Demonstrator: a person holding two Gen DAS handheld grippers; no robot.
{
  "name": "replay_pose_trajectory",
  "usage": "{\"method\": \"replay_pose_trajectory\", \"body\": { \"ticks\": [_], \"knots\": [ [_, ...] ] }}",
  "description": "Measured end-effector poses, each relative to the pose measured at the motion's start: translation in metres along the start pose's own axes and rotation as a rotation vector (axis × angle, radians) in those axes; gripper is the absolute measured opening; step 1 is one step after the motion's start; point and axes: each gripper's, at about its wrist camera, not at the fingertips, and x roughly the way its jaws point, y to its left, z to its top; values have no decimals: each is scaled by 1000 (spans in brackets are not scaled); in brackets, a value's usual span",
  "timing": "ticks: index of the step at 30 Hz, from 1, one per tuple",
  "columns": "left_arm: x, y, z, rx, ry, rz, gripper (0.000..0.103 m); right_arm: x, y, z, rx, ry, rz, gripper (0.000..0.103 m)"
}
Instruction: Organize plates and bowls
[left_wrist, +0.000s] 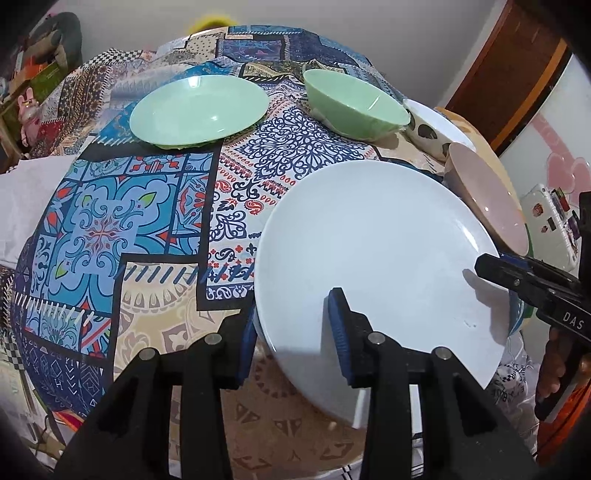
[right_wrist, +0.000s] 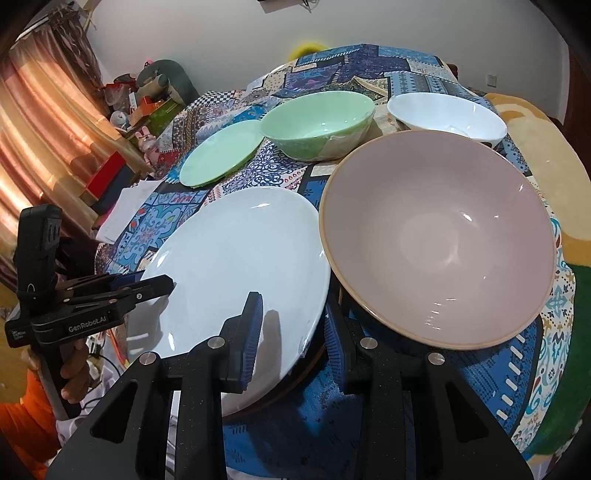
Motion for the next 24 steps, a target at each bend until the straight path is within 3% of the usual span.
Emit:
{"method": "replay_pose_trajectory", "body": {
  "ticks": [8, 14, 18, 24],
  "knots": [
    [3, -4, 0, 13, 3, 15, 41, -4, 1, -2, -6, 4, -62, 32],
    [-1, -2, -1, 15, 2, 1, 41, -15, 4, -4, -18, -17, -60, 32],
    [-19, 2, 1, 16, -45, 10, 41, -22, 14, 1, -56, -36, -67, 32],
    [-52, 14, 15, 3, -151, 43, 55, -22, 30, 17, -80, -69, -45, 32]
  ]
}}
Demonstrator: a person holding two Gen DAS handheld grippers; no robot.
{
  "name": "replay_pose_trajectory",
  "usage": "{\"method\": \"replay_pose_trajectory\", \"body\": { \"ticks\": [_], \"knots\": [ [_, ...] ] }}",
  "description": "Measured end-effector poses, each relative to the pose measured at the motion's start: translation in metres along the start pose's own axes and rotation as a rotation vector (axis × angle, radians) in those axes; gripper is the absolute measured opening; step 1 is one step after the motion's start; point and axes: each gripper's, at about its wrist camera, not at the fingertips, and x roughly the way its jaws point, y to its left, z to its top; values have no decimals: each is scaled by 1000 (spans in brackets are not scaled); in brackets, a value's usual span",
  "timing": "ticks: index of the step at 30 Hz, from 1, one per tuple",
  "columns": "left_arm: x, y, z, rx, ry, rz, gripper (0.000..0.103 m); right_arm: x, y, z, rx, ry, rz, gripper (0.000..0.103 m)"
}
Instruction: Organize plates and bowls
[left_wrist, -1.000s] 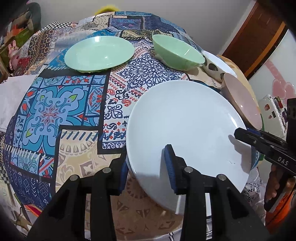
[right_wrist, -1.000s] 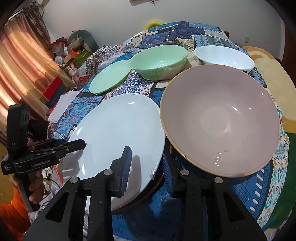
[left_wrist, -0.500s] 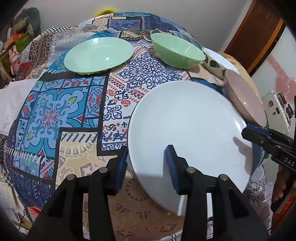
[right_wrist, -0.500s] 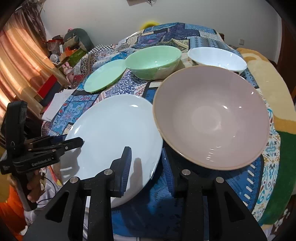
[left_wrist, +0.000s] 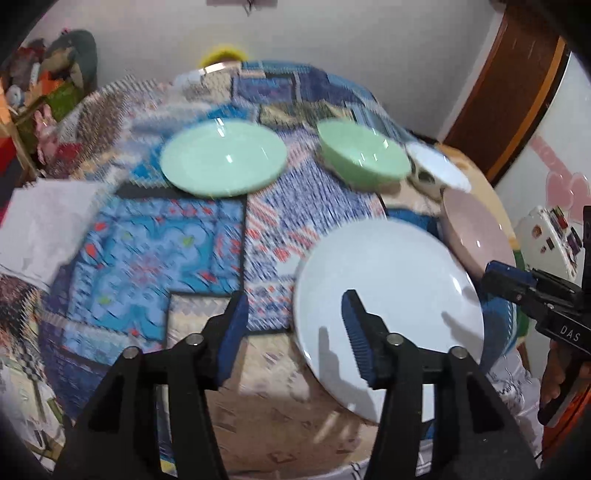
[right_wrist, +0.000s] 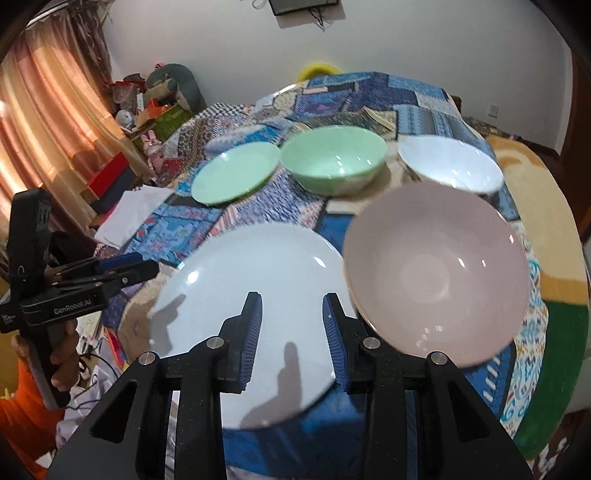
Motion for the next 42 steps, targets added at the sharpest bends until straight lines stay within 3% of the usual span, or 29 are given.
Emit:
{"method": "replay_pose_trajectory", "body": {
  "ticks": [5, 10, 16, 25, 27, 32, 42],
  "knots": [
    [-20, 18, 21, 6, -99, 74, 66, 6, 15, 22, -44, -33, -1, 33],
    [-24, 41, 45, -16, -140, 99, 72, 18, 29, 44, -86, -50, 0, 37],
    [-3, 67, 69, -17, -144, 138, 76, 45, 44, 72, -116, -29, 16, 38],
    [50, 114, 99, -68, -100, 139, 76, 100, 59, 102, -132, 44, 12, 38],
    [64, 127, 106, -89, -76, 116, 73, 113, 62, 107, -142, 58, 0, 38],
    [100, 151, 116, -116, 3, 112, 55, 147, 63, 119, -138, 127, 11, 38],
    [150, 160, 132, -89, 64, 77, 38, 190, 66, 127, -160, 250, -34, 37]
  ]
}}
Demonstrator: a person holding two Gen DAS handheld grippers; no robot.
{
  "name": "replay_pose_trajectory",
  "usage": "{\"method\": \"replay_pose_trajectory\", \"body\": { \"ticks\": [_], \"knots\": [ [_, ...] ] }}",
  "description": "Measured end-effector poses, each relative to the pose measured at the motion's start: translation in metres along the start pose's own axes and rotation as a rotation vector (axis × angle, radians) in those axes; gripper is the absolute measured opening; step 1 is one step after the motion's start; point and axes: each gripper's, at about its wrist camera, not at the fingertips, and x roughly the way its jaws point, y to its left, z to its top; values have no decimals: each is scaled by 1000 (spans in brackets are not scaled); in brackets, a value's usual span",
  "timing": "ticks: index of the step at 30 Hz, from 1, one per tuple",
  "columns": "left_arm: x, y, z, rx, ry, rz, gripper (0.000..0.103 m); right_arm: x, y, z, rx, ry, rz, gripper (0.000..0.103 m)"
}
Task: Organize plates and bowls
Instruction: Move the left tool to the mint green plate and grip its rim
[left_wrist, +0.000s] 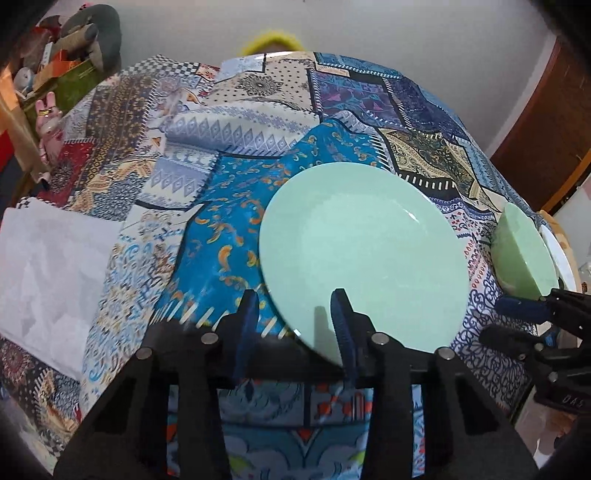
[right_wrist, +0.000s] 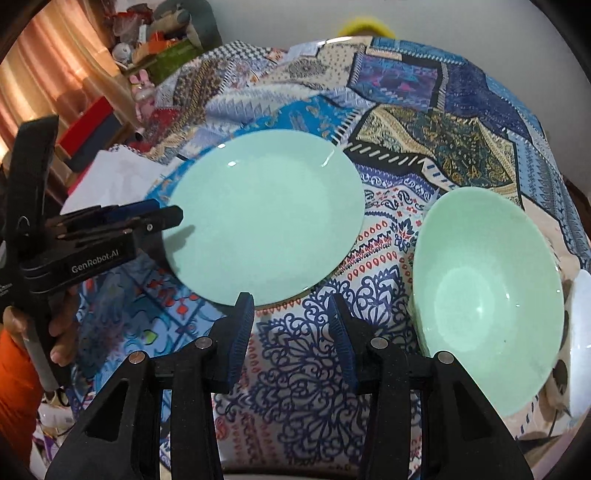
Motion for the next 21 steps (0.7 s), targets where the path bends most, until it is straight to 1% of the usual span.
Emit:
{"method": "replay_pose_trajectory", "body": {
  "ticks": [1, 3, 6, 9, 10, 13, 17, 21],
  "knots": [
    [3, 0, 1, 1, 5, 2, 36, 2, 0, 0, 1, 8, -2, 35],
    [10, 0, 5, 6, 19, 2, 36, 5, 2, 4, -6, 12, -2, 35],
    [23, 5, 11, -29, 40, -10, 34, 10, 6, 9, -12, 16, -9, 35],
    [27, 6, 15, -27, 28, -7, 33, 20, 6, 12, 11, 46, 5, 35],
    [28, 6, 15, -24, 25, -6, 33, 23, 5, 13, 19, 54, 2, 35],
    [29, 6, 16, 0, 13, 6, 29, 23, 6, 13, 14, 35, -34, 35],
    [27, 11, 15, 5, 14, -6, 24, 25, 5, 17, 34, 43, -37, 39],
    [20, 10, 8, 25, 10, 7, 24, 28, 6, 22, 46, 47, -44, 41]
  ]
}}
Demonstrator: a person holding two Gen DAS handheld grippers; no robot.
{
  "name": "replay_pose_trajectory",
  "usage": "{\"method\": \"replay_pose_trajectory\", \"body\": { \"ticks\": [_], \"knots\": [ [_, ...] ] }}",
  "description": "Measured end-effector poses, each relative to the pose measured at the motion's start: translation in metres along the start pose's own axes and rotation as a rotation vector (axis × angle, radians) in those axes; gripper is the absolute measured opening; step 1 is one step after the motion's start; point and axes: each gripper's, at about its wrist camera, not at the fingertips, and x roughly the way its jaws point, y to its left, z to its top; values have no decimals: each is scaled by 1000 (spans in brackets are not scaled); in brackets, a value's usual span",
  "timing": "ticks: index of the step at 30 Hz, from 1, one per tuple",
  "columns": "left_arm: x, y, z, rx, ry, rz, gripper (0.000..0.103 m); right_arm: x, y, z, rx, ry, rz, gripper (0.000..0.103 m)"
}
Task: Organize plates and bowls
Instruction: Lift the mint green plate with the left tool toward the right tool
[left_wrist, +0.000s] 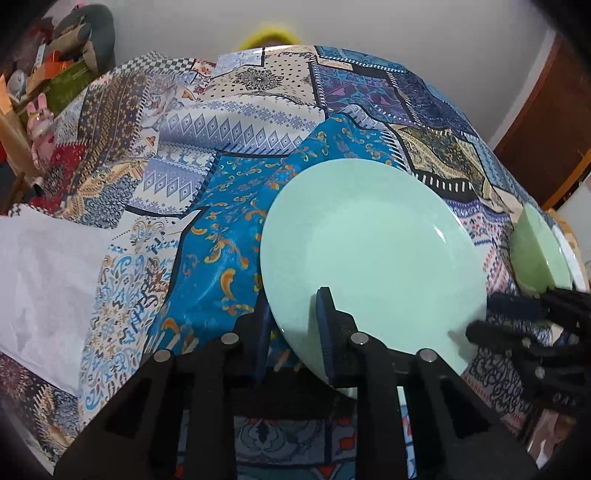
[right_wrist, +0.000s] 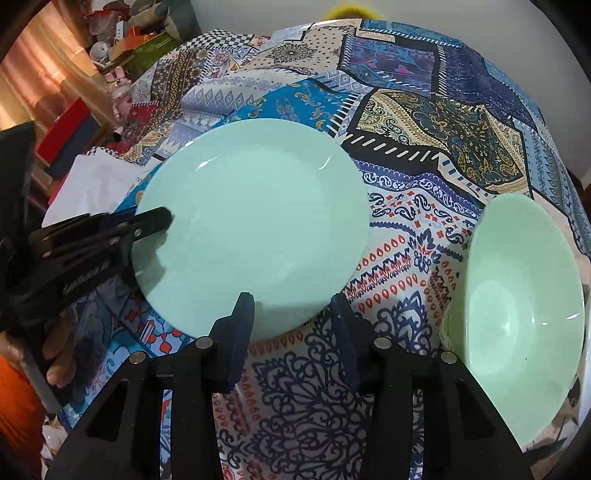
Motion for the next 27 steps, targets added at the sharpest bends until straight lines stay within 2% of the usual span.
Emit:
{"method": "replay_pose_trajectory", "body": {
  "ticks": [4, 8, 9, 10, 13, 17, 27],
  "knots": [
    [-10, 0, -11, 2, 9, -7, 24, 2, 2, 1, 3, 4, 21, 41],
    [-27, 3, -28, -13, 33, -54, 24, 0, 12, -2, -27, 15, 55, 37],
    [-32, 5, -33, -22, 40, -77, 24, -1, 17, -3, -43, 12, 66, 28],
    [-35, 7, -37, -36, 52, -101, 24, 0, 20, -2, -54, 15, 77, 25],
    [-43, 18, -49, -99, 89, -145, 24, 2, 25, -1, -52, 22, 81, 25],
    [-54, 22, -60, -83, 73, -111, 24, 1, 23, 4, -47, -3, 43, 27],
    [-86, 27, -108, -48, 76, -100, 25, 8, 22, -5, -63, 55, 49, 28]
  ]
}}
